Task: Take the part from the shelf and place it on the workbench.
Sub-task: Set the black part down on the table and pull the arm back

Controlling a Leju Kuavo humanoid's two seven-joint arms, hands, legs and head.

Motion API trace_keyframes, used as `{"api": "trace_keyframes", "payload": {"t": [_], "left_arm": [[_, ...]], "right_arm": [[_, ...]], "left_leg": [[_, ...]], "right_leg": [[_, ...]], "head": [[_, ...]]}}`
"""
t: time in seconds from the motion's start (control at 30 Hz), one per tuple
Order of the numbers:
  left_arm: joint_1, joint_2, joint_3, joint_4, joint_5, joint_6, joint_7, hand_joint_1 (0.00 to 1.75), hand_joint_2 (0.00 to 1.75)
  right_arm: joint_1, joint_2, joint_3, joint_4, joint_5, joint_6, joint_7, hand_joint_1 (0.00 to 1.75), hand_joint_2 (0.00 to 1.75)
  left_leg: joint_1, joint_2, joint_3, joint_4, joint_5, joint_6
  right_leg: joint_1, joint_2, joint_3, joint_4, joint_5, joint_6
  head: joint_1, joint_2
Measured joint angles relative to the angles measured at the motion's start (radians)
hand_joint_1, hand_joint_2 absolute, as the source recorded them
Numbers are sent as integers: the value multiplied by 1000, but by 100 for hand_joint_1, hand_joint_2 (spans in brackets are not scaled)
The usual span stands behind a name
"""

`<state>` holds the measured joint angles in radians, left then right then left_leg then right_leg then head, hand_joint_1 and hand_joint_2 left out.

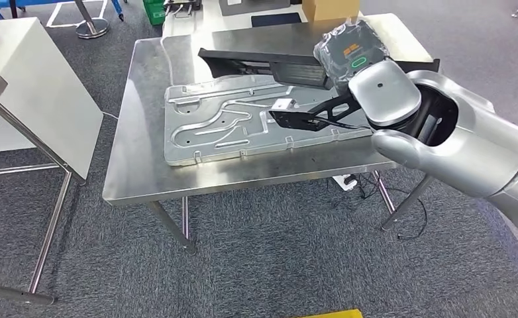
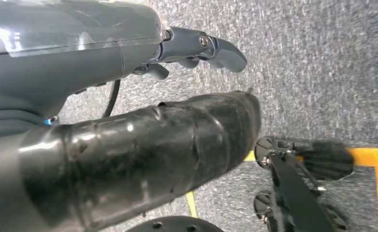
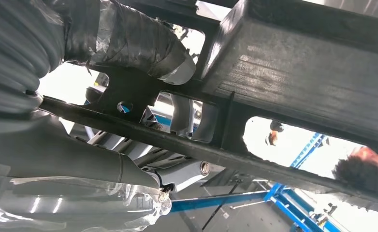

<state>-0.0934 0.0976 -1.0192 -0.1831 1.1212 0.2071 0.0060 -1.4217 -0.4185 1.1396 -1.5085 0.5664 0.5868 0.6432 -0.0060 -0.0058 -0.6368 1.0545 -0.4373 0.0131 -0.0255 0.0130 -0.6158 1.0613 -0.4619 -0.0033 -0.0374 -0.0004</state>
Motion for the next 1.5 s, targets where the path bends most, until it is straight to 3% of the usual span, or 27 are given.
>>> {"api": "trace_keyframes", "payload": {"t": [0.07, 0.17, 0.27, 0.33, 0.37, 0.43, 0.5, 0.67, 0.7, 0.77, 0.8, 0.83, 0.87, 0.9, 0.93, 1.0, 1.1, 1.17, 1.23, 1.3, 1.33, 1.37, 1.4, 1.43, 1.5], "left_arm": [[-1, 1, -1, 0, 0, 1, 0, 0, 0], [-1, 2, -1, 0, 0, 1, 0, 0, 0], [-2, 1, -1, 0, 0, 1, 0, 0, 0], [-2, 1, -2, 0, 0, 1, 0, 0, 0], [-1, 1, -2, 0, 0, 1, 0, 0, 0], [1, 1, -2, 0, -1, 1, 0, 0, 0], [0, 0, -2, 0, -2, 1, -1, 0, 0], [-1, -1, -4, 0, -6, -2, -3, 0, 0], [-1, -2, -4, 0, -7, -2, -3, 0, 0], [-2, -2, -5, 0, -7, -2, -2, 0, 0], [-2, -1, -5, 0, -7, -2, -1, 0, 0], [-1, -1, -6, 0, -7, -2, 0, 0, 0], [0, -1, -6, 0, -7, -2, 1, 0, 0], [1, -1, -6, 0, -7, -2, 2, 0, 0], [1, -1, -6, 0, -7, -1, 3, 0, 0], [1, 2, -6, 0, -6, -1, 3, 0, 0], [-3, 6, -8, 0, -5, -1, 3, 0, 0], [-3, 8, -8, 0, -4, -1, 2, 0, 0], [-2, 7, -9, 0, -4, -2, 2, 0, 0], [-3, 7, -9, 0, -4, -2, 2, 0, 0], [-3, 7, -10, 0, -4, -2, 2, 0, 0], [-3, 7, -10, 0, -5, -2, 3, 0, 0], [-3, 7, -10, 0, -6, -2, 4, 0, 0], [-1, 7, -10, 0, -6, -2, 5, 0, 0], [-1, 10, -11, 0, -7, -4, 6, 0, 0]], "right_arm": [[1, -1, -2, -1, 1, 0, 0, 175, 175], [4, -6, -5, -3, 3, 0, 0, 175, 175], [10, -13, -11, -6, 6, 1, 0, 175, 175], [19, -18, -12, -8, 7, 3, 0, 175, 175], [23, -21, -12, -8, 7, 4, 0, 175, 175], [27, -24, -13, -9, 8, 6, 0, 175, 175], [27, -26, -16, -11, 11, 8, 0, 175, 175], [36, -30, -21, -17, 15, 12, 0, 175, 175], [36, -31, -23, -17, 16, 13, 0, 175, 175], [37, -32, -27, -19, 16, 12, 0, 175, 175], [38, -32, -27, -19, 16, 12, 0, 175, 175], [41, -32, -27, -19, 16, 12, 0, 175, 175], [43, -32, -27, -19, 16, 12, 0, 175, 175], [44, -32, -27, -20, 16, 12, 0, 175, 175], [44, -32, -28, -20, 16, 12, 0, 175, 175], [44, -33, -28, -21, 17, 12, 0, 175, 175], [47, -35, -29, -22, 17, 12, 0, 175, 175], [50, -39, -31, -23, 17, 11, 0, 175, 175], [51, -43, -33, -25, 17, 9, 0, 175, 175], [56, -44, -34, -26, 17, 8, 0, 175, 175], [62, -46, -34, -26, 17, 7, 0, 175, 175], [67, -48, -34, -26, 17, 7, 0, 175, 175], [70, -50, -34, -26, 17, 6, 0, 175, 175], [71, -51, -34, -27, 17, 6, 0, 175, 175], [73, -54, -35, -28, 17, 2, 0, 175, 175]], "left_leg": [[-7, 0, 13, -24, -4, 8], [-2, 3, 37, -59, 5, 22], [-2, 7, 55, -72, 2, 35], [-2, 5, 62, -68, -7, 38], [-2, 3, 66, -64, -13, 36], [-1, 0, 75, -51, -30, 30], [-4, -3, 70, -30, -48, 20], [-4, -2, 54, 3, -74, -1], [-2, -1, 35, 43, -93, -7], [3, 1, -32, 168, -140, -18], [5, 1, -69, 225, -154, -21], [6, 1, -94, 255, -150, -21], [7, 1, -101, 248, -127, -20], [6, 1, -88, 200, -85, -15], [4, 1, -63, 129, -39, -8], [-3, 0, -11, 14, 10, 8], [-14, 1, 16, -37, 6, 25], [-11, 5, 37, -65, 11, 30], [-6, 9, 59, -87, 13, 35], [-5, 9, 67, -86, 5, 41], [-4, 8, 70, -82, -2, 41], [-3, 6, 74, -76, -9, 39], [-1, 4, 77, -68, -19, 35], [2, 2, 80, -56, -31, 30], [1, -1, 76, -28, -55, 17]], "right_leg": [[-2, 1, 3, -9, 2, 11], [0, -1, -4, 12, -16, 23], [5, -4, -86, 175, -85, 23], [5, -4, -136, 249, -91, 24], [5, -5, -137, 235, -66, 24], [3, -7, -94, 122, 11, 25], [3, -7, -52, 26, 44, 20], [4, -2, -39, 4, 31, -3], [2, -2, -35, 2, 29, -7], [3, -2, -28, 2, 23, -14], [4, -2, -25, 2, 20, -15], [5, -1, -21, 2, 16, -16], [6, -1, -15, 2, 12, -16], [8, 0, -8, 1, 8, -15], [8, 0, 0, 0, 3, -15], [9, 1, 10, -5, -2, -10], [4, 2, 15, -19, 0, 5], [4, -1, 14, -9, -9, 13], [6, -3, -24, 72, -47, 16], [6, -3, -94, 194, -89, 19], [5, -4, -121, 230, -91, 21], [3, -4, -132, 233, -74, 24], [0, -5, -124, 198, -39, 28], [-3, -7, -103, 137, 1, 32], [-4, -7, -60, 42, 40, 32]], "head": [[0, 0], [3, 0], [5, 0], [5, 0], [5, 0], [5, 0], [5, 0], [3, 0], [2, 0], [-1, 0], [-1, 0], [-1, 0], [0, 0], [0, 0], [0, 0], [0, 0], [-1, 0], [0, 0], [3, 0], [4, 0], [4, 0], [5, 0], [5, 0], [5, 0], [7, 0]]}}
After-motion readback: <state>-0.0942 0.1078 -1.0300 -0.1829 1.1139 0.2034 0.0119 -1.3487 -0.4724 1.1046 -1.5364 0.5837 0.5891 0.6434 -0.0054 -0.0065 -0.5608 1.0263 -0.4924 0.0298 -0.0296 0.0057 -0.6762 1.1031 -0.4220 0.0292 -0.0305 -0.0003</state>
